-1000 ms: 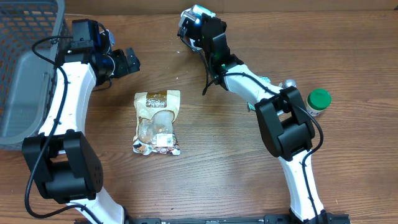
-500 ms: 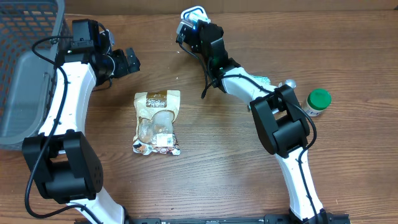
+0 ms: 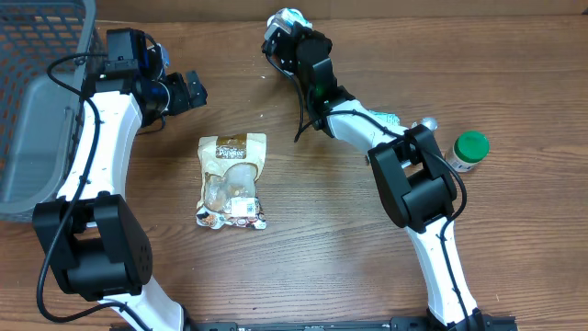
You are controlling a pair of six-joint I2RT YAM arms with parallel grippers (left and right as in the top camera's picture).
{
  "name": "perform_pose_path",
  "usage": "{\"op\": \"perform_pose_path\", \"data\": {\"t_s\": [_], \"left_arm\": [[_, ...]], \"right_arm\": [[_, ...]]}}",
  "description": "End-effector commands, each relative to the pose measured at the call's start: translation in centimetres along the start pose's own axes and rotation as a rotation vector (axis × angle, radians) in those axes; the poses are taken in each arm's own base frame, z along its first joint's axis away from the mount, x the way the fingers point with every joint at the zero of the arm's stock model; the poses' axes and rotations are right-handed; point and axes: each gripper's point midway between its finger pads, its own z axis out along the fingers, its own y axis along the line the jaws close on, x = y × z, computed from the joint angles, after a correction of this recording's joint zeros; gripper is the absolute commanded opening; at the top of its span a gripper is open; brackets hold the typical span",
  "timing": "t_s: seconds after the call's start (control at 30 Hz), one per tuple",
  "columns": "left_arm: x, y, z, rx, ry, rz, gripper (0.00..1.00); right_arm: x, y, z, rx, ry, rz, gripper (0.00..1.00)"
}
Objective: Scan the item barcode
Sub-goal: 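Hold the Kleenex pack against the white scanner with the right gripper, then lower the Kleenex pack to the table at right and release it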
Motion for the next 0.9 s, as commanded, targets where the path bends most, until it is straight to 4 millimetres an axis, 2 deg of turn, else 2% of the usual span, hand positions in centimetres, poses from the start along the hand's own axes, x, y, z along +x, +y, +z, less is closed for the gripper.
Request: {"op": "perform_pose_path", "data": {"t_s": [0.0, 0.27, 0.37, 0.43, 0.6, 0.73, 0.87], "left_arm": [[-0.4, -0.1, -0.3, -0.002, -0.013, 0.013, 0.99], [-0.4, -0.1, -0.3, -0.002, -0.013, 0.013, 1.0], [-0.4, -0.1, -0.3, -0.002, -0.013, 0.013, 1.0], [-0.4, -0.1, -0.3, -0.002, -0.013, 0.013, 0.99], [-0.4, -0.1, -0.3, -0.002, -0.013, 0.013, 1.0], [-0.4, -0.1, -0.3, -0.002, -0.013, 0.013, 1.0], [-0.4, -0.1, -0.3, -0.002, -0.013, 0.013, 1.0]], "right_arm": [[-3.9, -6.2, -1.8, 0.079, -0.037, 0.167, 0.04], [-3.1, -7.2, -5.0, -0.027, 0.135, 0.395, 0.04], [-2.1, -6.7, -6.8, -0.077, 0.241, 0.499, 0.04], [-0.7, -6.0, -8.2, -0.11, 0.334, 0.557, 0.04], [4.5, -2.5, -12.5, -0.195, 0.644, 0.619, 0.04], [8.5, 0.0, -17.3, -0.249, 0.919, 0.65, 0.04], [10.4, 1.6, -21.4, -0.336, 1.101, 0.626, 0.04]]}}
